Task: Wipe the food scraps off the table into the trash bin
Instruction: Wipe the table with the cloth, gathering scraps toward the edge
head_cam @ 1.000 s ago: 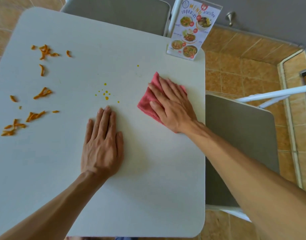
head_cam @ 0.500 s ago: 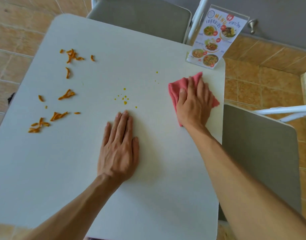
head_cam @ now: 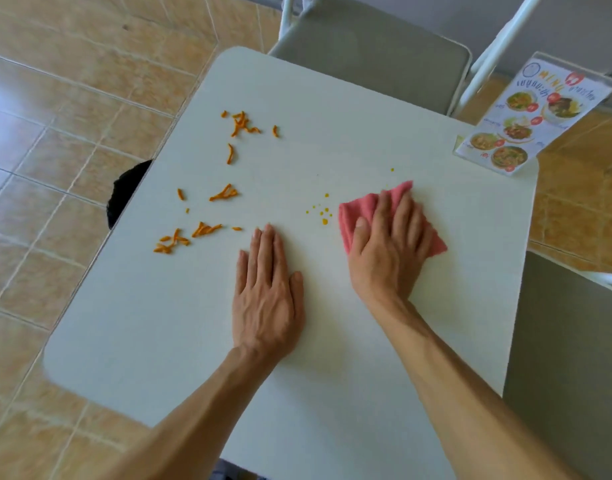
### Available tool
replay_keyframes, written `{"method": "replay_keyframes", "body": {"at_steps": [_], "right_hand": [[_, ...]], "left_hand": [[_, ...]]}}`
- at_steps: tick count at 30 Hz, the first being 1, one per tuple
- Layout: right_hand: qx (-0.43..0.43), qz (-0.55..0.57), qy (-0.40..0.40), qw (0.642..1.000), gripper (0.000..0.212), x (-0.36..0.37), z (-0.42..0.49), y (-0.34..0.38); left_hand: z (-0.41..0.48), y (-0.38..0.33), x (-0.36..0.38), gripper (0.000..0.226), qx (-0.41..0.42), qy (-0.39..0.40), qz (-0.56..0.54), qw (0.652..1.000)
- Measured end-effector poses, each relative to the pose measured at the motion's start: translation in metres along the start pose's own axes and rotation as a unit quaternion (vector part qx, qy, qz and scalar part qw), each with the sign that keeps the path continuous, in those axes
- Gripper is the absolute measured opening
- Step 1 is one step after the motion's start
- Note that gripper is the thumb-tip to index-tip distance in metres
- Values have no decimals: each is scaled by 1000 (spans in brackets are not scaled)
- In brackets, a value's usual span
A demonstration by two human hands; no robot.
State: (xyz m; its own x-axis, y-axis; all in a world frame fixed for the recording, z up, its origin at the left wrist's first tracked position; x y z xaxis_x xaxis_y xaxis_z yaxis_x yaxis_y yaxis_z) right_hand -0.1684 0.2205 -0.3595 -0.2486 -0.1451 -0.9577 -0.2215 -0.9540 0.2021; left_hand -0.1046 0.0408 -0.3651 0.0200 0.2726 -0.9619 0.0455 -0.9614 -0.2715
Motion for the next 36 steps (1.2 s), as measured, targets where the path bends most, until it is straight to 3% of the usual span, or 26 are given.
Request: {"method": "replay_keyframes", "body": {"at_steps": [2, 4, 6, 8, 10, 12, 14, 16, 17, 19, 21, 22, 23, 24, 26, 27, 28, 30, 31, 34, 36], "right_hand": [[-218, 31, 61, 974, 53, 9, -13, 48], [-351, 47, 95, 930, 52, 16, -2, 62], [-301, 37, 81, 949, 51, 22, 26, 50], [-130, 19, 40, 990, 50, 23, 41, 37], [-55, 19, 23, 998, 49, 25, 31, 54], [-178, 56, 41, 982, 47, 28, 15, 86], [-328, 89, 81, 937, 47, 28, 13, 98], [-354, 95, 83, 927, 48, 28, 32, 81], [-305, 83, 66, 946, 48, 27, 45, 63], [-120, 52, 17, 991, 46, 21, 66, 19], [34, 24, -6, 999, 47, 22, 66, 1], [42, 19, 1, 999, 49, 22, 63, 7], [-16, 26, 29, 999, 51, 23, 62, 18], [-126, 37, 70, 989, 52, 26, 63, 29], [-307, 50, 139, 940, 55, 28, 77, 31], [-319, 47, 145, 935, 56, 28, 93, 21], [-266, 41, 133, 954, 59, 29, 112, 7], [-78, 21, 100, 992, 66, 32, 137, -17], [-39, 6, 95, 995, 67, 35, 142, -16], [-167, 5, 140, 976, 67, 44, 160, -1], [-169, 4, 149, 974, 69, 44, 184, -16]], "left_hand": [[1, -2, 1, 61, 5, 0, -1, 1000], [2, -3, 1, 60, 3, -1, -4, 1000], [2, -2, 0, 60, 0, 1, -1, 1000], [1, -1, -1, 61, -3, 5, 1, 1000], [0, 0, 0, 61, -5, 9, 3, 1000], [1, 0, -1, 60, -2, 9, 4, 1000], [2, -1, -1, 60, 1, 7, 3, 1000], [3, -1, -1, 60, -1, 0, -2, 1000], [2, -1, -1, 60, -2, -1, -3, 1000], [1, -1, -1, 61, -5, 5, -2, 1000], [2, 0, -1, 61, -6, 10, 1, 1000], [2, -1, -1, 61, -7, 11, 2, 1000], [2, -2, 0, 61, -8, 10, 3, 1000], [1, -4, 0, 61, -10, 11, 4, 1000], [2, -7, 2, 61, -7, 12, 0, 1000], [5, -9, 1, 61, 1, 8, -4, 1000], [9, -13, 1, 60, 13, 5, -9, 1000], [27, -26, 1, 59, 54, -2, -22, 998], [41, -35, 2, 59, 76, -4, -25, 997], [92, -64, 9, 61, 106, 1, -24, 994], [114, -72, 14, 62, 87, 4, -13, 996]]}}
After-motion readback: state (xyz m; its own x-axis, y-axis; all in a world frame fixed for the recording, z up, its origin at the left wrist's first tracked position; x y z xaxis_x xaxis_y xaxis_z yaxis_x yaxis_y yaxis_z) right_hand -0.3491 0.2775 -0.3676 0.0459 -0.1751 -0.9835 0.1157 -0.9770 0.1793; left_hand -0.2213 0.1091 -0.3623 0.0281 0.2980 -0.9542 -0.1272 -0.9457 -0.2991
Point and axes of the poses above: each hand's wrist, its own z-axis towards the middle knuckle, its own x-axis out of the palm, y = z × x, the point moved 6 cm from there along z, towards the middle knuckle, and after that the axes turned 2 degrees about z, right-handed, at the moved point
